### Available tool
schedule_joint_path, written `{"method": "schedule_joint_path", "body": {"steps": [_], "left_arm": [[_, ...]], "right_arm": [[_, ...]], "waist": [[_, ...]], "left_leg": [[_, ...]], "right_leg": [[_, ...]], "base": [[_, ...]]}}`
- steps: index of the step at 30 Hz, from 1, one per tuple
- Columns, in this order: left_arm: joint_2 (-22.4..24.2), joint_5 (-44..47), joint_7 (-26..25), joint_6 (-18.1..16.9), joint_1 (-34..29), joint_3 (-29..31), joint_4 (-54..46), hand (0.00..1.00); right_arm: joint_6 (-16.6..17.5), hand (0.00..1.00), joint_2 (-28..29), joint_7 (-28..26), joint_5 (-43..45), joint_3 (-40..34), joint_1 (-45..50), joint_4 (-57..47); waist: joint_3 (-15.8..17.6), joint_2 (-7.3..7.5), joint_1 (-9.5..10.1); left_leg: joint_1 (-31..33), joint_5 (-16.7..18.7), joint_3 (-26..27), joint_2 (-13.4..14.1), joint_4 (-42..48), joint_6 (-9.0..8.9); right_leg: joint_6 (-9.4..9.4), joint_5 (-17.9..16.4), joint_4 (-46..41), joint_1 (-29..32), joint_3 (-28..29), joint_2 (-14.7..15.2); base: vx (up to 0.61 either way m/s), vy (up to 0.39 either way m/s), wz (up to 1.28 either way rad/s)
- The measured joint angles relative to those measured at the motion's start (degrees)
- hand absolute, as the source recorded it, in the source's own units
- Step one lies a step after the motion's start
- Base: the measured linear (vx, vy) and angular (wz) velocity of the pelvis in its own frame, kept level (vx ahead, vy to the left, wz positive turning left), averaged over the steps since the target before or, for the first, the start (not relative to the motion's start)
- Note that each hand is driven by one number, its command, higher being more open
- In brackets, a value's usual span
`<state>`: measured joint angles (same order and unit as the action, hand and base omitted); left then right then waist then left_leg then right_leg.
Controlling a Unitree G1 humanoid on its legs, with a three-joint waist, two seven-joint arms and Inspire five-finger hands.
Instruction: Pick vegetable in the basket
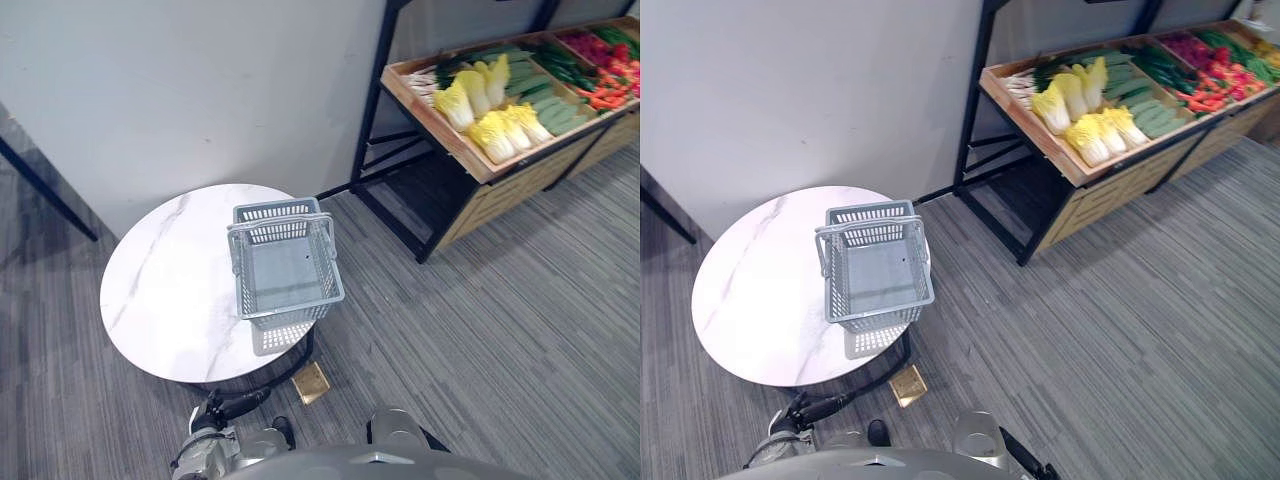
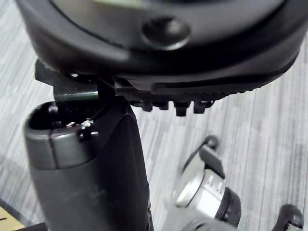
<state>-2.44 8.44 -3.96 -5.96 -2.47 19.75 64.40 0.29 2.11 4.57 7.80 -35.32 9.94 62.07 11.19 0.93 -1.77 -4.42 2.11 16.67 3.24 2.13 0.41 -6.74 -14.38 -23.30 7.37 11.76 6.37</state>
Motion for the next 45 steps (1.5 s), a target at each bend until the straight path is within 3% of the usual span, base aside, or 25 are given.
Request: {"method": "schedule_joint_path", "body": {"steps": [3,4,5,6,9,12,16,19,21,25,29,33,42,45], "left_arm": [[1.4,-0.21,-0.51,0.09,-1.29,4.32,-2.37,1.0],[1.23,-1.18,-0.46,-0.03,-2.08,5.57,-3.63,1.0],[1.41,-2.43,-0.46,0.0,-2.13,5.53,-3.78,1.0],[2.83,-2.53,-0.44,-0.03,-2.43,5.69,-3.91,1.0],[4.4,-2.19,-0.81,0.1,-2.62,6.08,-3.89,1.0],[3.81,-2.33,-0.89,0.25,-2.46,5.83,-3.64,1.0],[1.95,-1.93,-0.72,1.24,-1.78,3.54,-2.22,1.0],[1.44,0.43,-0.97,1.3,-2.15,2.79,-2.06,1.0],[1.06,0.42,-1.03,1.15,-2.83,1.38,-2.23,1.0],[-0.23,0.36,-1.01,0.72,-3.45,-2.72,-2.74,1.0],[-0.77,0.15,-0.91,0.7,-3.78,-6.23,-3.39,1.0],[-0.57,0.12,-0.84,0.77,-3.77,-9.61,-3.83,1.0],[-0.78,0.64,-0.7,0.79,-3.79,-10.62,-4.35,1.0],[-0.85,1.54,-0.27,0.76,-3.87,-10.42,-4.32,1.0]], "right_arm": [[-0.12,1.0,0.96,0.32,0.09,0.91,1.35,-0.04],[-0.36,1.0,2.11,0.59,0.09,2.83,2.49,0.24],[-1.02,1.0,1.95,0.64,0.6,2.8,2.71,0.28],[-0.98,1.0,0.81,0.83,0.34,2.88,3.15,-0.35],[-0.77,1.0,-1.11,1.02,-0.68,3.05,2.76,-0.67],[-0.37,1.0,-1.53,1.1,-0.7,2.28,-0.41,-1.67],[-1.08,1.0,-3.78,2.14,0.96,-0.22,-6.68,-3.97],[-1.34,1.0,-4.15,4.27,3.46,-3.47,-7.21,-18.91],[-0.74,1.0,-7.09,9.61,3.88,-5.58,-9.28,-28.74],[1.81,1.0,-13.82,14.53,3.87,-6.46,-14.11,-35.36],[3.0,1.0,-18.09,14.54,3.85,-2.05,-19.73,-42.55],[3.83,1.0,-18.38,12.97,3.82,6.74,-25.27,-49.11],[3.99,1.0,-18.68,7.71,1.52,17.52,-32.43,-49.48],[3.98,1.0,-22.16,7.61,0.53,20.11,-34.84,-49.41]], "waist": [[-0.89,1.62,0.23],[-1.91,3.79,0.11],[-2.48,4.1,-0.07],[-3.27,2.5,0.13],[-4.38,-0.12,0.33],[-4.76,0.16,1.66],[-5.16,0.77,1.48],[-5.25,1.02,1.03],[-5.25,1.0,-0.35],[-5.4,1.25,-1.17],[-5.46,0.77,-1.9],[-5.56,-0.9,-1.82],[-5.37,-0.78,-1.13],[-5.28,-0.55,-0.86]], "left_leg": [[0.11,1.01,-1.79,-0.2,1.85,-1.65],[0.05,1.54,-3.75,-1.62,2.49,-2.9],[-0.04,1.73,-5.42,-1.62,2.75,-3.51],[0.27,1.36,-8.09,-0.15,2.8,-4.93],[2.14,0.77,-10.84,3.12,3.33,-6.46],[1.7,-0.95,-13.2,3.78,-0.1,-7.5],[-0.64,-3.6,-13.49,3.44,-5.64,-7.48],[-1.04,-3.98,-12.74,2.94,-6.98,-7.18],[-0.92,-3.99,-12.72,2.2,-7.04,-6.88],[-0.13,-4.28,-13.28,1.31,-7.22,-6.42],[1.11,-5.13,-13.82,1.28,-7.27,-6.36],[1.91,-6.37,-14.59,1.73,-7.3,-6.66],[2.25,-7.69,-15.43,2.11,-7.33,-6.72],[2.8,-7.87,-15.5,1.98,-7.33,-6.6]], "right_leg": [[-0.59,0.42,4.8,-1.03,1.39,0.28],[-1.43,3.02,5.21,-1.97,0.0,1.84],[-1.41,4.68,3.52,-2.13,-3.0,2.66],[0.08,3.5,3.26,-2.6,-7.63,2.42],[1.09,2.95,5.22,-5.75,-15.34,1.18],[1.17,3.0,5.29,-6.87,-16.42,-0.34],[1.23,3.05,5.5,-6.75,-13.6,-0.72],[1.26,3.43,5.4,-5.93,-9.56,-0.68],[0.77,4.05,5.44,-5.54,-7.98,-0.39],[0.3,4.65,6.43,-5.48,-7.08,0.06],[0.42,4.93,9.05,-5.41,-6.47,0.36],[0.76,5.85,10.59,-5.49,-6.39,-0.5],[0.29,6.46,11.56,-5.57,-6.73,-0.6],[0.05,6.98,11.86,-5.57,-6.75,-0.49]], "base": [[0.21,-0.303,0.54],[0.23,-0.281,0.82],[0.29,-0.381,1.27],[0.2,-0.276,1.17],[0.21,-0.216,1.14],[0.22,-0.103,0.5],[0.09,0.041,0.11],[0.04,0.084,-0.15],[0.0,0.056,-0.06],[-0.05,0.042,0.03],[-0.07,-0.004,0.01],[-0.09,-0.025,0.04],[-0.06,-0.009,0.04],[0.0,0.0,0.0]]}}
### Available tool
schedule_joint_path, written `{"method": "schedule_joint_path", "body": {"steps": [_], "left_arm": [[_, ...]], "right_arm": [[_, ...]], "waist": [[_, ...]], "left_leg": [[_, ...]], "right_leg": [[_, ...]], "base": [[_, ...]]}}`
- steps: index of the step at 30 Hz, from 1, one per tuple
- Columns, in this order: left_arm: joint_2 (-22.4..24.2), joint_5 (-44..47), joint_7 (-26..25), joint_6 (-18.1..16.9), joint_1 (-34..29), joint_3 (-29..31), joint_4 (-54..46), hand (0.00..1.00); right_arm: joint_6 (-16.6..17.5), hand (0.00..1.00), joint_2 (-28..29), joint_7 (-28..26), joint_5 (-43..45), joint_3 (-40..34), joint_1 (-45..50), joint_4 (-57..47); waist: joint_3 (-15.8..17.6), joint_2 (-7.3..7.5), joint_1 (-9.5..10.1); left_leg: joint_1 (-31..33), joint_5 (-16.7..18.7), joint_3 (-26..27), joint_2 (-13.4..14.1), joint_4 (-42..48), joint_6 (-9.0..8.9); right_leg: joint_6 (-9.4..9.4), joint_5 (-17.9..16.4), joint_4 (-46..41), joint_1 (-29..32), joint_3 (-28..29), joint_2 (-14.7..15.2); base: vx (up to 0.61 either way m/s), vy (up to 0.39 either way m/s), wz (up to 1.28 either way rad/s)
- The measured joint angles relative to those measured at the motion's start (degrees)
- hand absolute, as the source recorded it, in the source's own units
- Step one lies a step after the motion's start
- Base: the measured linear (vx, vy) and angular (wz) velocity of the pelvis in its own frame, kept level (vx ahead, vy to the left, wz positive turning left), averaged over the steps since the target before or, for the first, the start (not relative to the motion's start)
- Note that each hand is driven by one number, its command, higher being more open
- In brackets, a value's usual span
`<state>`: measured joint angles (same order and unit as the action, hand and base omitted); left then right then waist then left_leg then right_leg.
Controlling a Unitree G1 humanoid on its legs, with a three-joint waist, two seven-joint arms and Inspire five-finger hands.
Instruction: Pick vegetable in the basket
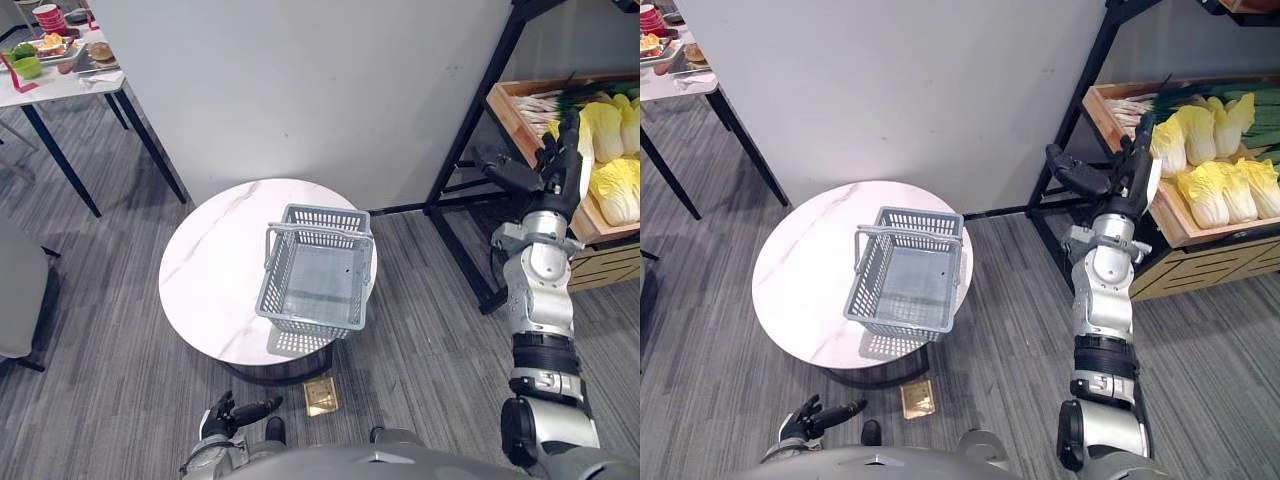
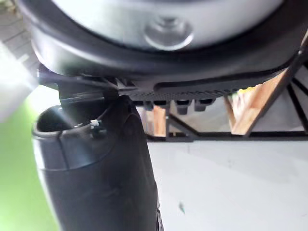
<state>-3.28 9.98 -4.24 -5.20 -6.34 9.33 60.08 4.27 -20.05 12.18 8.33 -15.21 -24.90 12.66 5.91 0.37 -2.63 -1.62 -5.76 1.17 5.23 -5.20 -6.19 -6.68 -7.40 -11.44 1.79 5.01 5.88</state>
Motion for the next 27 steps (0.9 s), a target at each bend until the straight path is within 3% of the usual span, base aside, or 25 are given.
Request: {"method": "schedule_joint_path", "body": {"steps": [6,14,17,18,19,21,24,27], "left_arm": [[0.02,0.71,1.24,-0.21,-0.16,0.02,-0.02,1.0],[-0.11,1.13,1.99,-1.12,-0.18,-0.26,-0.53,1.0],[-0.37,1.14,2.09,-1.12,-0.27,-0.25,-1.12,1.0],[-0.55,1.14,2.25,-1.17,-0.27,-0.24,-1.18,1.0],[-0.6,1.14,2.28,-1.2,-0.26,-0.24,-1.19,1.0],[-0.95,1.12,2.83,-1.24,-0.26,-0.23,-1.58,1.0],[-1.21,1.14,3.19,-1.3,-0.19,0.04,-2.2,1.0],[-1.2,1.13,3.31,-1.35,0.33,0.03,-2.38,1.0]], "right_arm": [[0.04,1.0,-7.42,-2.5,-1.36,7.2,-11.77,6.54],[0.01,1.0,-9.1,-5.64,-3.58,17.07,-20.38,15.07],[0.01,1.0,-11.54,-8.02,-6.8,25.76,-23.96,16.35],[0.09,1.0,-14.78,-9.97,-9.38,33.72,-26.85,16.12],[0.15,1.0,-15.52,-10.46,-10.02,35.34,-27.4,15.92],[3.27,1.0,-20.69,-15.6,-15.55,44.54,-30.0,12.94],[6.61,1.0,-21.36,-19.98,-19.43,47.57,-30.0,10.94],[6.76,1.0,-21.99,-22.65,-21.11,50.66,-30.0,10.96]], "waist": [[0.12,0.22,0.08],[0.27,0.44,0.97],[0.47,0.77,1.14],[0.62,1.02,1.13],[0.64,1.07,1.13],[0.77,1.65,1.25],[1.03,2.32,1.78],[1.18,2.57,2.81]], "left_leg": [[0.32,-0.26,-0.51,0.14,0.0,0.03],[0.95,-0.91,-2.12,0.27,-0.01,-0.04],[1.28,-1.09,-2.24,0.29,-0.01,-0.07],[1.31,-1.09,-2.3,0.29,-0.01,-0.08],[1.33,-1.09,-2.32,0.3,-0.01,-0.08],[1.95,-1.17,-3.22,0.31,0.0,-0.18],[2.86,-1.5,-4.56,0.25,0.01,-0.25],[3.48,-1.77,-5.95,0.1,0.01,-0.22]], "right_leg": [[0.05,0.71,0.65,-0.31,-0.44,-0.1],[0.05,0.71,0.64,-0.56,-1.92,-0.18],[0.08,0.72,0.57,-0.22,-1.99,-0.22],[0.08,0.72,0.59,-0.23,-2.08,-0.22],[0.08,0.72,0.6,-0.23,-2.11,-0.22],[0.1,0.69,0.68,-0.22,-3.08,-0.2],[0.14,0.66,0.7,-0.03,-4.26,-0.22],[0.22,0.6,0.7,-0.18,-5.29,-0.14]], "base": [[0.0,-0.002,0.02],[-0.02,-0.007,0.1],[-0.01,-0.001,0.01],[0.0,0.0,0.0],[-0.01,-0.005,0.06],[0.0,-0.009,0.17],[0.01,-0.009,0.22],[0.0,-0.003,0.22]]}}
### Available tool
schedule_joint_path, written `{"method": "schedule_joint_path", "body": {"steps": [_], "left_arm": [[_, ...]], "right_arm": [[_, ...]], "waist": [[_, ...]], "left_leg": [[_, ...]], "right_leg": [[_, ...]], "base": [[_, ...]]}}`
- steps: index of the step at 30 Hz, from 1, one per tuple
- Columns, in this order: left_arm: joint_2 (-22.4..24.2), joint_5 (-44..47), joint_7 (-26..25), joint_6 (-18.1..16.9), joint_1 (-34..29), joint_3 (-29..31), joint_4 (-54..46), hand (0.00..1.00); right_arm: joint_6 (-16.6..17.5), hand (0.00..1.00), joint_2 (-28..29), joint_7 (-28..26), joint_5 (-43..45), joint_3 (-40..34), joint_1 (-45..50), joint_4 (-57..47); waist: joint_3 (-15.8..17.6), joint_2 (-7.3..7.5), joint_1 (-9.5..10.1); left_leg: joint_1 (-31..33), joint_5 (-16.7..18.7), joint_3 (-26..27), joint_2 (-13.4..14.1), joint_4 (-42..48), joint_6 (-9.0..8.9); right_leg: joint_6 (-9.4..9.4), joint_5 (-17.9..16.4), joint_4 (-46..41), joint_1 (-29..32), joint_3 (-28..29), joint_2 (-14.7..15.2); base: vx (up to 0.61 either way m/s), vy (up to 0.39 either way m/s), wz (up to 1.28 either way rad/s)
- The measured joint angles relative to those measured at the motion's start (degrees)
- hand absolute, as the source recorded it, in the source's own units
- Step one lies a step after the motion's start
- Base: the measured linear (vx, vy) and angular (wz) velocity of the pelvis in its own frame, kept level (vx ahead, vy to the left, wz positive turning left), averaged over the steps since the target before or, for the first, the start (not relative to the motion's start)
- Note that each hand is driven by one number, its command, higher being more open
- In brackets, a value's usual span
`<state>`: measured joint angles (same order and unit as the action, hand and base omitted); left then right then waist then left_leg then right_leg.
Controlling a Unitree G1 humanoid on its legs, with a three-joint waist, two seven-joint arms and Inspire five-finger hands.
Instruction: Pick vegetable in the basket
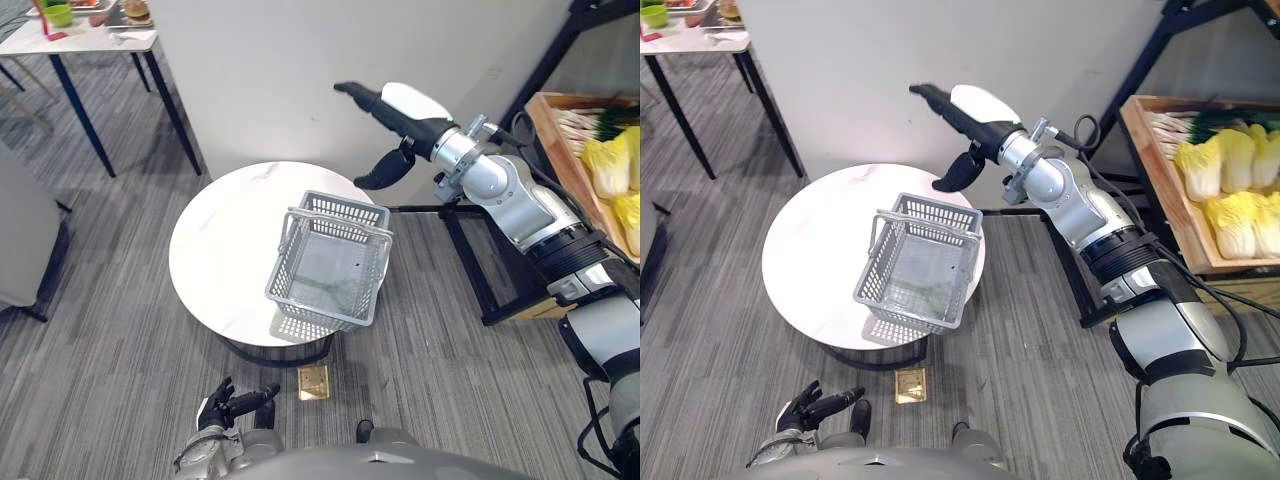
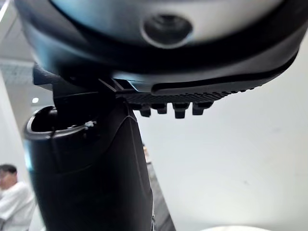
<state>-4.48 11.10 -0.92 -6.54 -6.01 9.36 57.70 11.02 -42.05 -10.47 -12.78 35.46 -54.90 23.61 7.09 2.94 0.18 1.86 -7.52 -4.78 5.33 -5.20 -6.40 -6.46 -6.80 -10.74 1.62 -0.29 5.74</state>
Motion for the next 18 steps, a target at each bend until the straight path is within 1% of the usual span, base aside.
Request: {"method": "schedule_joint_path", "body": {"steps": [5,9,12,14,16,18], "left_arm": [[-0.09,-0.3,0.27,0.06,0.03,-0.52,-0.95,1.0],[-0.67,-0.57,0.4,0.05,0.24,-2.24,-0.98,1.0],[-0.93,-0.58,0.44,0.09,0.39,-2.93,-0.95,1.0],[-0.9,-0.58,0.41,0.08,0.63,-3.02,-0.95,1.0],[-1.16,-0.66,0.36,0.07,1.29,-4.41,-0.94,1.0],[-1.14,-0.63,0.36,0.01,1.4,-4.58,-1.0,1.0]], "right_arm": [[0.03,1.0,0.0,-2.57,-0.53,3.18,0.01,0.09],[0.05,1.0,0.15,-3.0,-0.53,4.62,0.04,0.71],[-0.54,1.0,2.21,-2.96,-0.64,4.59,0.05,5.35],[-0.92,1.0,3.91,-2.92,-2.65,4.5,0.04,9.5],[-2.03,1.0,4.92,-2.86,-2.75,4.4,0.06,13.0],[-2.57,1.0,6.15,-2.74,-2.78,3.2,0.06,15.79]], "waist": [[0.08,0.13,1.15],[0.08,0.13,1.38],[0.09,0.14,1.45],[0.32,0.1,1.8],[0.68,-0.04,2.69],[0.79,-0.17,2.8]], "left_leg": [[1.0,-0.48,-1.52,-0.36,0.0,-0.12],[1.42,-0.79,-2.08,-0.42,0.0,-0.09],[1.66,-1.07,-2.58,-0.48,0.0,-0.11],[1.76,-1.24,-2.8,-0.46,0.0,-0.21],[2.16,-1.44,-2.8,-0.45,0.0,-0.35],[2.82,-1.73,-3.11,-0.43,0.0,-0.35]], "right_leg": [[0.36,-0.26,-0.11,0.18,-1.29,0.04],[0.39,-0.3,-0.23,0.32,-1.72,0.05],[0.39,-0.3,-0.37,0.37,-2.11,0.07],[0.41,-0.33,-0.59,0.44,-2.29,0.06],[0.43,-0.57,-1.29,1.35,-2.2,0.07],[0.43,-0.56,-1.41,1.9,-2.39,0.03]], "base": [[-0.01,-0.001,0.17],[-0.02,-0.004,0.07],[-0.03,-0.003,0.08],[-0.03,-0.007,0.05],[-0.05,-0.01,0.0],[-0.03,-0.008,0.05]]}}
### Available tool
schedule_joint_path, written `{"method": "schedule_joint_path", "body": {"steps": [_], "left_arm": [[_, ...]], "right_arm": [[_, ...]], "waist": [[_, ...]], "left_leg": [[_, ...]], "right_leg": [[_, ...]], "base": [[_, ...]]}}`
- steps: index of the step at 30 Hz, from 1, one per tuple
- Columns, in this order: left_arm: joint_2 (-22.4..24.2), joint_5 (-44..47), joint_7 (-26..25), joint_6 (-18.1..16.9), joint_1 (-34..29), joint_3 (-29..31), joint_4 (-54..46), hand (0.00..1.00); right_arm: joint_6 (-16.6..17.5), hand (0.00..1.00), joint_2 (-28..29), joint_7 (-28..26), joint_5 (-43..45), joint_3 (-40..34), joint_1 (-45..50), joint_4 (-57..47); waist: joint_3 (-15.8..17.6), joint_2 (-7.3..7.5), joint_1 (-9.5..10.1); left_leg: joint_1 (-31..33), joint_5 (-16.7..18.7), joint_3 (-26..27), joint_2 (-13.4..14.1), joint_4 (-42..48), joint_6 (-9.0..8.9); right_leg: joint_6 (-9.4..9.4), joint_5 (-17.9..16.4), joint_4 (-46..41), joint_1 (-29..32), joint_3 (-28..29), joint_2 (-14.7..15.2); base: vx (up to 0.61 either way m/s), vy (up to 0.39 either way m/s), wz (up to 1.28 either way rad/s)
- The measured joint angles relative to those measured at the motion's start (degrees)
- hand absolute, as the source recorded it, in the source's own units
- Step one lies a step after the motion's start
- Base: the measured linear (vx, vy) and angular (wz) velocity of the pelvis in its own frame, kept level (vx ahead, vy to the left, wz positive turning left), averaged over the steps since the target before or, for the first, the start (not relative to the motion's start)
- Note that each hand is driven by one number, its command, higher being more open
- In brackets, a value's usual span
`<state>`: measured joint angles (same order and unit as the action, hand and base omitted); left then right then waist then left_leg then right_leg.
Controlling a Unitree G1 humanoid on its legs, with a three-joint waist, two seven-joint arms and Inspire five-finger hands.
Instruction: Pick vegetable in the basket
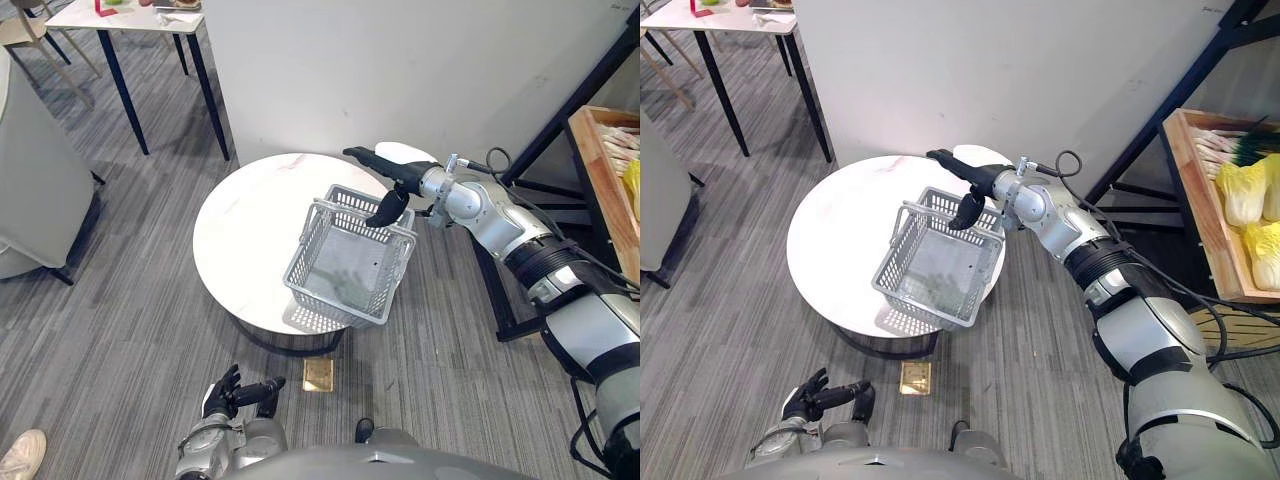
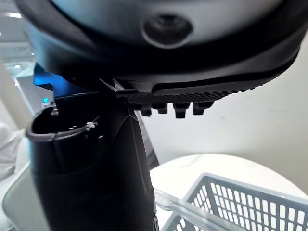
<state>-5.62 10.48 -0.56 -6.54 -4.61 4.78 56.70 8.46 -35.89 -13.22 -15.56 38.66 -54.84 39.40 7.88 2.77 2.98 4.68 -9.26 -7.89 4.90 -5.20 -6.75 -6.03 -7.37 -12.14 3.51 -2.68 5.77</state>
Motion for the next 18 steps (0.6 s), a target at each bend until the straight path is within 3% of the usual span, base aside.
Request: {"method": "schedule_joint_path", "body": {"steps": [7,18], "left_arm": [[-0.08,0.08,-0.19,-0.05,0.72,-0.87,-0.55,1.0],[0.5,0.09,-0.26,-0.2,2.43,-2.04,-1.26,1.0]], "right_arm": [[-2.27,1.0,4.48,1.46,-1.66,-6.3,0.0,8.86],[-6.31,1.0,8.79,3.92,-4.64,-17.96,0.01,23.34]], "waist": [[2.08,-0.5,0.33],[6.89,-2.8,0.3]], "left_leg": [[0.29,-0.4,-0.11,-0.09,0.02,0.14],[1.0,-0.78,-0.54,-1.23,0.29,0.52]], "right_leg": [[-0.01,0.0,-0.86,0.5,-0.01,0.07],[-0.17,-0.14,-0.78,0.9,-0.43,1.1]], "base": [[0.0,-0.001,0.01],[0.01,0.001,0.01]]}}
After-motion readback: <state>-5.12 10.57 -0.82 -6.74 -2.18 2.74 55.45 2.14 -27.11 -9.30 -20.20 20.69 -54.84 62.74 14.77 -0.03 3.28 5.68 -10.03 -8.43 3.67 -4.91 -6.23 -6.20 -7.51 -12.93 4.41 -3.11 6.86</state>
